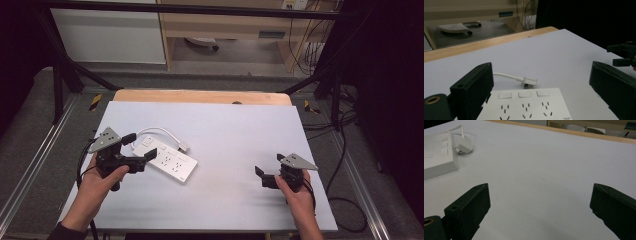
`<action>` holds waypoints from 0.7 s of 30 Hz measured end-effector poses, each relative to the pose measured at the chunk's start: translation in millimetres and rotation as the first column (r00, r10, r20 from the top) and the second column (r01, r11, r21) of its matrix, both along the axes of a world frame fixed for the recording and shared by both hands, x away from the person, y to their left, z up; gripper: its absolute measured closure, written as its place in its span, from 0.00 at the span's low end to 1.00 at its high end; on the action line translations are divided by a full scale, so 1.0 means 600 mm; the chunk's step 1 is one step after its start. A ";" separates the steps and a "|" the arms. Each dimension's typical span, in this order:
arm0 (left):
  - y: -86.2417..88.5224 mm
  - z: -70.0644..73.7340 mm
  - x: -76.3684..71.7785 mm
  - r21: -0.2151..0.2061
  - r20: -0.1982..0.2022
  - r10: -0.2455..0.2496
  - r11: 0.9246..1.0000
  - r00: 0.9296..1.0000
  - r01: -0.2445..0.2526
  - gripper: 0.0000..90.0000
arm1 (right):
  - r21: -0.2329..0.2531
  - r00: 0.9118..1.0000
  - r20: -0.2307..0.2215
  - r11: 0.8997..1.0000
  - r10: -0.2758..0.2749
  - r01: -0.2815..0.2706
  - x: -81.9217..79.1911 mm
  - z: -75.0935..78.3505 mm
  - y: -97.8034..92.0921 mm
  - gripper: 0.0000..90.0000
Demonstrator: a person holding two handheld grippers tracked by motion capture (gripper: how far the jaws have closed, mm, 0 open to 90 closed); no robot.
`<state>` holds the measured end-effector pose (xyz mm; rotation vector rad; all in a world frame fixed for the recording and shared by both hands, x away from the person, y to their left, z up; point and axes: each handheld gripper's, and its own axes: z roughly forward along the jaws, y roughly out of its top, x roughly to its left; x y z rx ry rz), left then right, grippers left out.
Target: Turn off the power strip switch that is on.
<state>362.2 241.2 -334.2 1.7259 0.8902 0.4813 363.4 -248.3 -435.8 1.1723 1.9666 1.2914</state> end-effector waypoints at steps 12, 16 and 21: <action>-0.022 0.007 0.022 0.031 0.000 -0.031 0.999 1.000 0.031 0.06 | -0.003 1.000 0.002 1.000 0.007 -0.007 0.000 0.001 0.001 0.04; -0.029 0.012 0.026 0.044 0.000 -0.035 0.998 0.999 0.035 0.06 | 0.003 1.000 0.002 1.000 0.001 -0.002 0.000 0.001 -0.004 0.04; -0.033 0.020 0.029 0.062 0.006 -0.040 0.997 0.999 0.040 0.06 | 0.006 1.000 0.005 1.000 0.007 -0.007 0.003 0.003 -0.001 0.04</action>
